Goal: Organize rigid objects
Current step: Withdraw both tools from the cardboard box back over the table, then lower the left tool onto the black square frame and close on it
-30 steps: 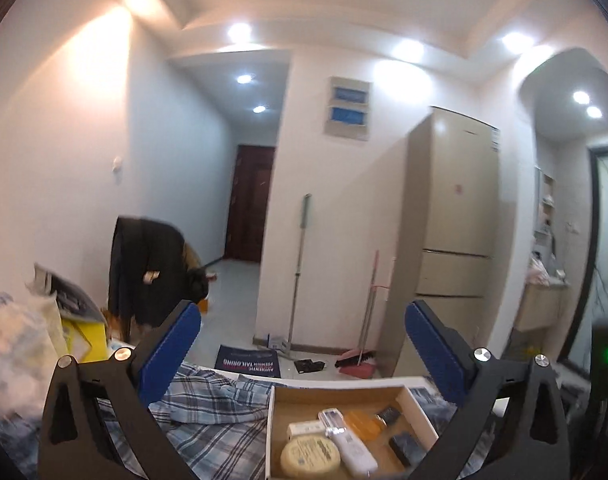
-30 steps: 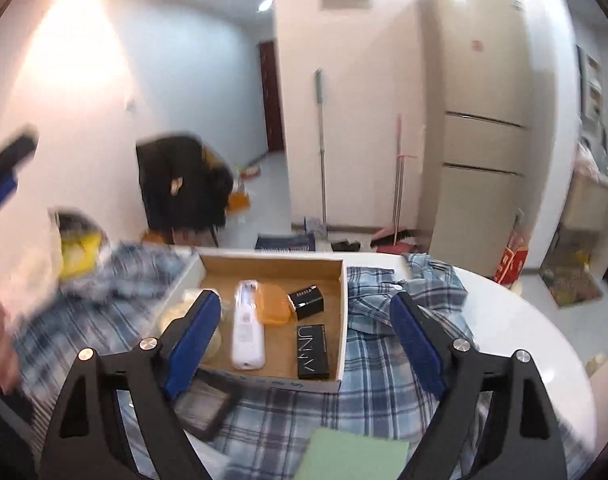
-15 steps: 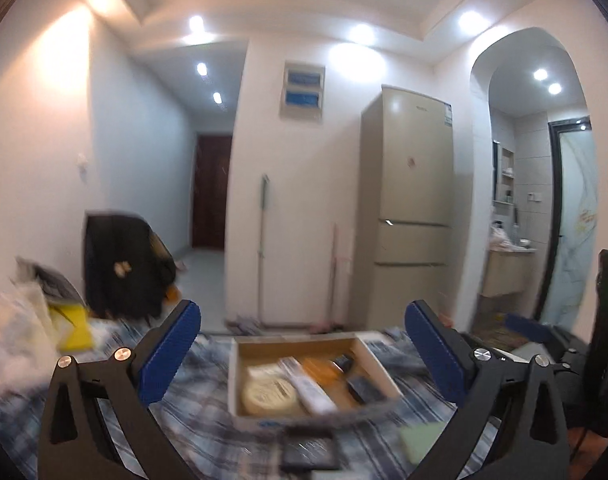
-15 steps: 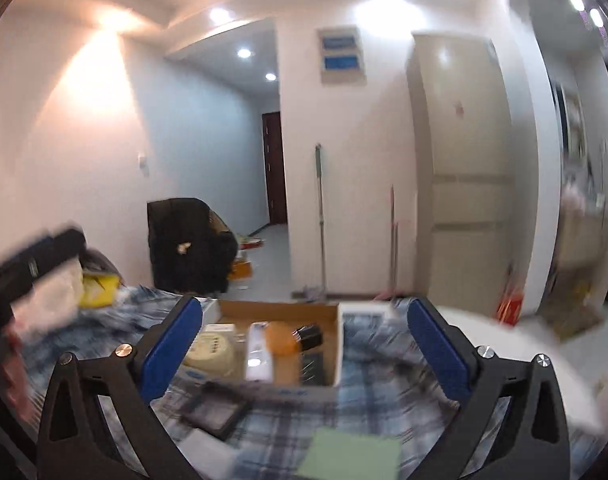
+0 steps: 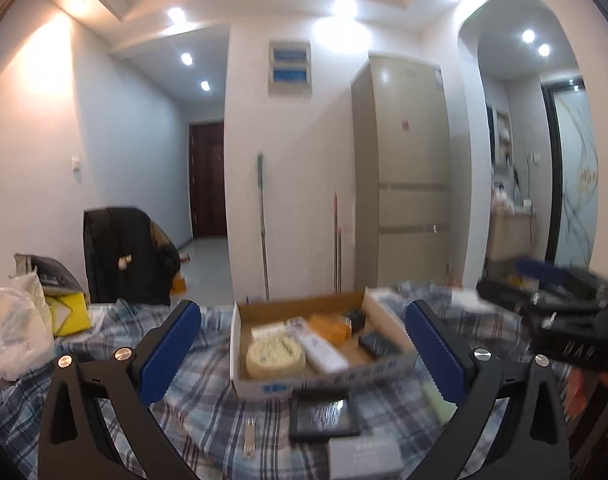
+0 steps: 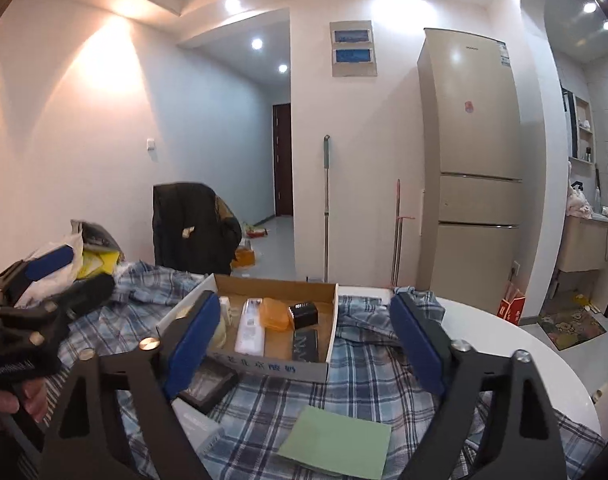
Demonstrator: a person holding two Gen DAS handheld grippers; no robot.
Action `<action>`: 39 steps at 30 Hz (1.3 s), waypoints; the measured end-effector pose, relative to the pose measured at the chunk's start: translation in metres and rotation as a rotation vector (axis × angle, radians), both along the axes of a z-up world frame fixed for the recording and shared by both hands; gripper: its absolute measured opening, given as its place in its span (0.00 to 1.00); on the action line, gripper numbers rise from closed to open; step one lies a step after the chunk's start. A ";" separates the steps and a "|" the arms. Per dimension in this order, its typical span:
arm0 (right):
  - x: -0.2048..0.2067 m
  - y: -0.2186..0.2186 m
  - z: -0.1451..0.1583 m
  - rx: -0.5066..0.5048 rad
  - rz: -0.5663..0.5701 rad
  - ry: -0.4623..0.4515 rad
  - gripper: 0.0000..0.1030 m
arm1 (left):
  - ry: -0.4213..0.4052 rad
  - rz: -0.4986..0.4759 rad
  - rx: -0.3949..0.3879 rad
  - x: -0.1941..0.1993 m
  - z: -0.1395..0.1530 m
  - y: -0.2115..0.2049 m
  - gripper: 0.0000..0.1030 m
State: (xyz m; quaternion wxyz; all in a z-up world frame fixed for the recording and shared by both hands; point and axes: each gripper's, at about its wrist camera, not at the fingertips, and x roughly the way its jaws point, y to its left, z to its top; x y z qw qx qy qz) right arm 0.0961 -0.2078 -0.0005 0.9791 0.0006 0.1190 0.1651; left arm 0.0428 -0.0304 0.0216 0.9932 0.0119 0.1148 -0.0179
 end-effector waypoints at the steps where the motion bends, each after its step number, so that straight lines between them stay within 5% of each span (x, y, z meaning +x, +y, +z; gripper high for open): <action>1: 0.001 0.000 -0.001 0.008 0.015 0.007 0.76 | 0.017 0.023 -0.007 0.003 -0.003 0.003 1.00; 7: -0.010 -0.001 0.001 0.031 0.037 -0.042 0.74 | 0.045 0.015 -0.045 0.008 -0.012 0.012 0.89; 12: -0.012 0.006 0.001 -0.003 -0.015 -0.042 0.33 | 0.045 0.037 -0.006 0.008 -0.017 0.006 0.65; 15: -0.006 0.004 -0.003 0.010 -0.026 0.005 0.28 | 0.048 0.018 0.003 0.009 -0.020 0.002 0.58; 23: -0.002 0.028 -0.019 -0.116 -0.052 0.056 0.27 | 0.003 -0.021 0.044 0.001 -0.021 -0.009 0.50; 26: -0.002 0.020 -0.021 -0.008 0.042 0.092 0.27 | 0.012 -0.017 0.021 0.003 -0.021 -0.004 0.46; 29: -0.005 0.006 -0.022 0.068 -0.112 0.157 0.27 | 0.085 -0.031 -0.005 0.013 -0.025 -0.001 0.33; 37: -0.008 0.024 -0.019 -0.111 -0.124 0.117 0.28 | 0.126 -0.078 -0.032 0.019 -0.027 0.000 0.32; 39: -0.006 0.028 -0.020 -0.134 -0.114 0.131 0.28 | 0.155 -0.066 -0.042 0.024 -0.027 0.002 0.41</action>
